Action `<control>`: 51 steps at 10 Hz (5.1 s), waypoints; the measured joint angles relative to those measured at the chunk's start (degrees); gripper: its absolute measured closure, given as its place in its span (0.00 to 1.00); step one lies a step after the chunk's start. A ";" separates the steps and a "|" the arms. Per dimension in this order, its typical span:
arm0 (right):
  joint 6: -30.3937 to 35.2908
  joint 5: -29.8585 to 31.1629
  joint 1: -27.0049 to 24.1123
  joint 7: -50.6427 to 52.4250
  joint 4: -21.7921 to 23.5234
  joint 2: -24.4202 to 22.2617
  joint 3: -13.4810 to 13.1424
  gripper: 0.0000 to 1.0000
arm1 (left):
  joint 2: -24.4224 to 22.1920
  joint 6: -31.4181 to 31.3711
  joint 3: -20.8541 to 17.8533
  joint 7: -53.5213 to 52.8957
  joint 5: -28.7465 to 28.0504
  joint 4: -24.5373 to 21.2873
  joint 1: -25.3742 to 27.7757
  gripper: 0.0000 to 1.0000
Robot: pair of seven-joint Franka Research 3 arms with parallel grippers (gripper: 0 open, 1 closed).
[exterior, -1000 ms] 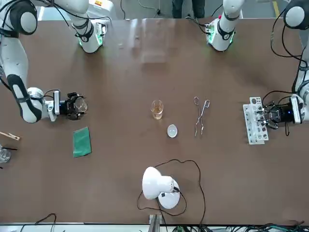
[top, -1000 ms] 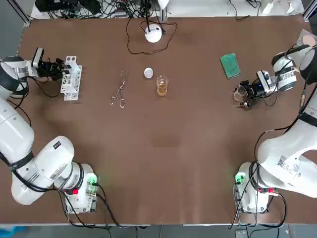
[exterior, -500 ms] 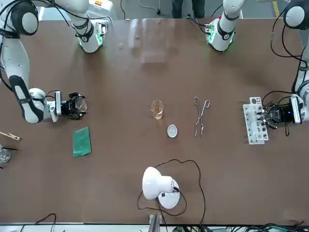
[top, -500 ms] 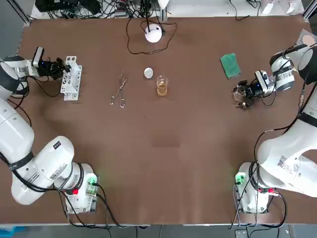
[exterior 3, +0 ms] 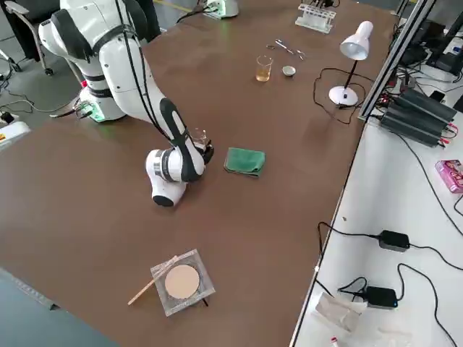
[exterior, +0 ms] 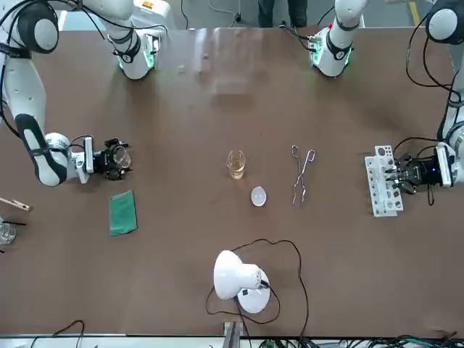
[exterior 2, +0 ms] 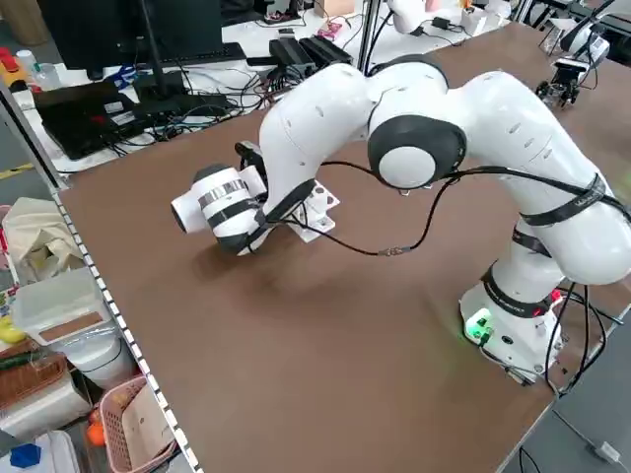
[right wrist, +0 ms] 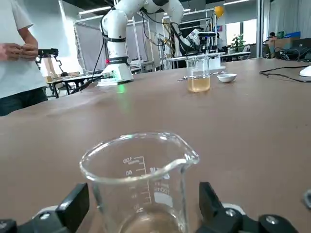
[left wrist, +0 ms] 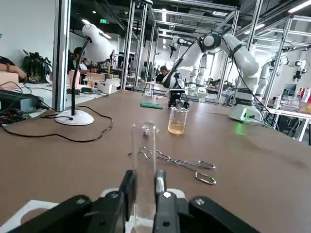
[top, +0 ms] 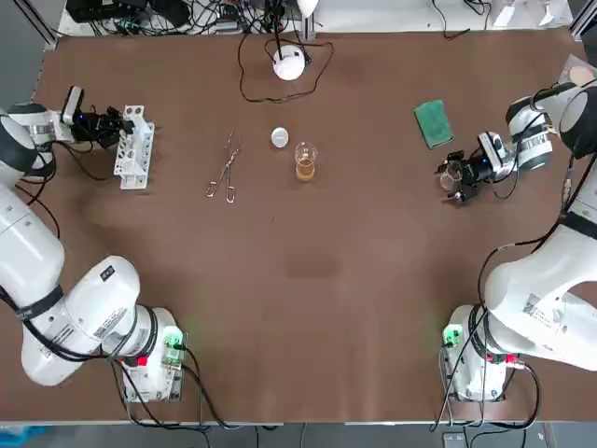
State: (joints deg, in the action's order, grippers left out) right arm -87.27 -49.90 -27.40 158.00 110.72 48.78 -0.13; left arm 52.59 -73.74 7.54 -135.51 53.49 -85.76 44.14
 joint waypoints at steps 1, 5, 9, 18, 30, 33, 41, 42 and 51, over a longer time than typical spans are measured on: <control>-0.02 -0.16 0.00 0.00 0.00 0.03 0.00 0.02 | -0.25 0.00 0.09 0.00 0.00 0.29 0.05 0.78; -0.31 -0.87 0.37 0.21 0.00 0.07 0.11 0.07 | -1.87 0.43 0.44 0.17 -0.07 0.14 0.13 0.79; -0.65 -1.10 0.40 0.93 -0.11 0.07 0.16 0.07 | -2.02 0.70 0.84 0.17 -0.07 0.09 0.24 0.79; -1.49 -1.11 0.40 1.41 -0.48 0.07 0.15 0.23 | -3.63 2.48 2.77 0.22 -0.58 0.03 0.72 0.79; -1.69 -1.11 0.48 1.19 -0.50 0.07 0.18 0.61 | -3.70 4.02 5.42 -2.21 -0.72 -1.16 3.40 0.79; -1.26 -1.50 0.79 -0.19 -0.50 0.07 0.28 0.61 | -4.25 4.47 6.07 -2.21 -0.72 -1.11 3.94 0.79; 1.08 -10.80 7.05 -9.03 0.60 -6.36 4.53 0.61 | -7.62 5.39 7.27 -1.50 -0.80 -0.60 3.90 0.79; 0.20 -12.89 8.57 -9.86 2.48 -7.90 4.57 0.61 | -8.89 5.24 8.07 -1.36 -0.81 -0.53 3.76 0.79; -9.40 -29.22 20.99 -7.48 16.71 -15.93 4.76 0.61 | -18.48 -10.29 11.19 8.33 -1.36 -7.46 -11.88 0.79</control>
State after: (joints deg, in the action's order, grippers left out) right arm -96.68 -79.13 -6.41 150.52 127.43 32.84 4.62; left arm 34.10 -84.03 18.74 -127.18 52.13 -93.21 32.26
